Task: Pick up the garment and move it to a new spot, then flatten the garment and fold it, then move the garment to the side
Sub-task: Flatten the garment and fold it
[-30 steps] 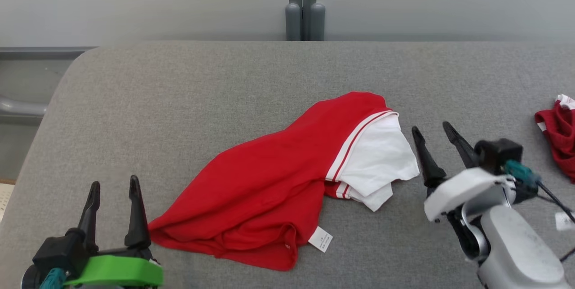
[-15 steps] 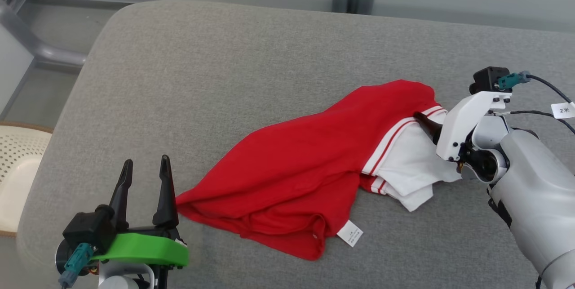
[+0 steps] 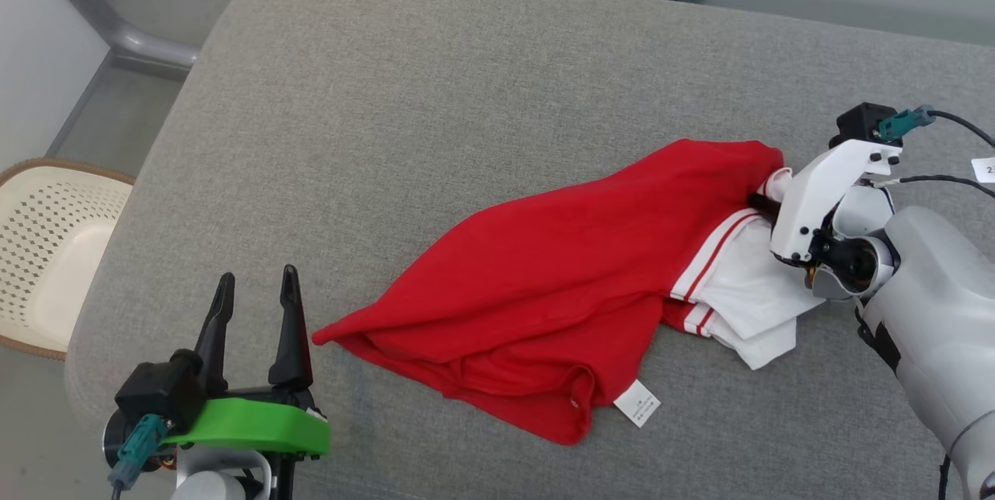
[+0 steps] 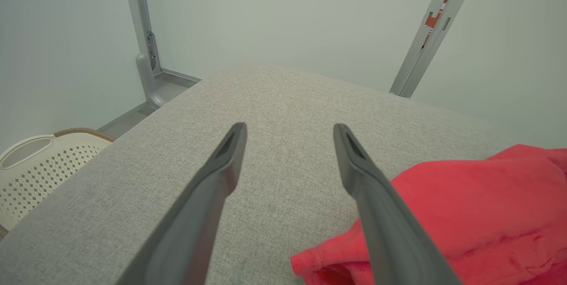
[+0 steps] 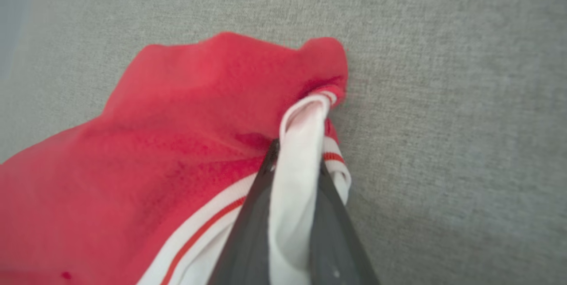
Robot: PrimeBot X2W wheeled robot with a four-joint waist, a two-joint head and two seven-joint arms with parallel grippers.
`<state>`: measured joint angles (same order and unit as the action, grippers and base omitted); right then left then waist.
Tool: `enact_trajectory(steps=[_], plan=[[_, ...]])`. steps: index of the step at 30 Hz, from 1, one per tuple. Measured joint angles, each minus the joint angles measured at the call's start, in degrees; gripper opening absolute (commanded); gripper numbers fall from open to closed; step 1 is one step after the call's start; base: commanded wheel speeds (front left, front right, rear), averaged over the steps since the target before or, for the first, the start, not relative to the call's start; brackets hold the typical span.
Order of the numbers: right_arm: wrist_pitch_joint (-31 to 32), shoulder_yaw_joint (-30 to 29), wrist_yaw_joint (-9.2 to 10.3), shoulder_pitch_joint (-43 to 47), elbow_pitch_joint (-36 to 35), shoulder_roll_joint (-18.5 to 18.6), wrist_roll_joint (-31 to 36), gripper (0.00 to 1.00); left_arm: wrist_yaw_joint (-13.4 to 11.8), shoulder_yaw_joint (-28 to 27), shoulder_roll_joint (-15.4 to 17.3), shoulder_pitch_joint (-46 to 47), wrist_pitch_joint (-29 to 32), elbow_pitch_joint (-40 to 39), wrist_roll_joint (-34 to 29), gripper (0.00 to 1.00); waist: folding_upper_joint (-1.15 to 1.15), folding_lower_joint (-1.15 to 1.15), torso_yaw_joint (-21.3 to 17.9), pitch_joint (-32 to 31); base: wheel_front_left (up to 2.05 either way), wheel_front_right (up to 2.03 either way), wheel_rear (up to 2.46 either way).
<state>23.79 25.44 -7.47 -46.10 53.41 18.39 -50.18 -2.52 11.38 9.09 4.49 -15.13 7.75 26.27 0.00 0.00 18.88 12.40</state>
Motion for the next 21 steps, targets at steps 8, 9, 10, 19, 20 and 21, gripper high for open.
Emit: enact_trajectory(steps=[8, 9, 10, 19, 20, 21], plan=[[-11.31, 1.16, -0.02, -4.83, 1.00, 1.68, 0.44, 0.00, 0.85, -0.55, 0.38, 0.01, 0.00, -0.47, -1.26, 1.00, 0.00, 0.00, -3.31, -0.87, 0.00, 0.00, 0.00], [-12.57, 0.81, -0.02, -5.68, 1.80, 2.23, 0.35, 0.00, 0.98, -0.52, 0.44, 0.02, 0.00, -0.57, -1.35, 1.00, 0.00, 0.00, -3.89, -0.80, 0.00, 0.00, 0.00], [-13.45, 0.42, -0.02, -6.27, 2.60, 2.70, 0.26, 0.00, 1.00, -0.47, 0.52, 0.09, 0.00, -0.67, -1.38, 1.00, 0.00, 0.00, -4.37, -0.69, 0.00, 0.00, 0.00], [-18.62, -3.15, -0.02, -9.33, 10.96, 6.33, -2.43, 0.00, 1.29, -0.27, 0.78, 2.19, -0.01, -1.00, -1.99, 1.00, 0.00, 0.00, -9.21, 2.18, 0.00, 0.00, 0.00], [-19.06, -3.48, -0.02, -9.32, 11.81, 6.58, -2.69, 0.00, 1.33, -0.26, 0.78, 2.40, 0.00, -0.96, -1.99, 1.00, 0.00, 0.00, -9.71, 2.39, 0.00, 0.00, 0.00], [-19.69, -3.56, -0.02, -9.31, 12.85, 6.88, -2.66, 0.00, 1.40, -0.29, 0.80, 2.58, 0.00, -0.81, -2.00, 1.00, 0.00, 0.00, -10.35, 2.59, 0.00, 0.00, 0.00]])
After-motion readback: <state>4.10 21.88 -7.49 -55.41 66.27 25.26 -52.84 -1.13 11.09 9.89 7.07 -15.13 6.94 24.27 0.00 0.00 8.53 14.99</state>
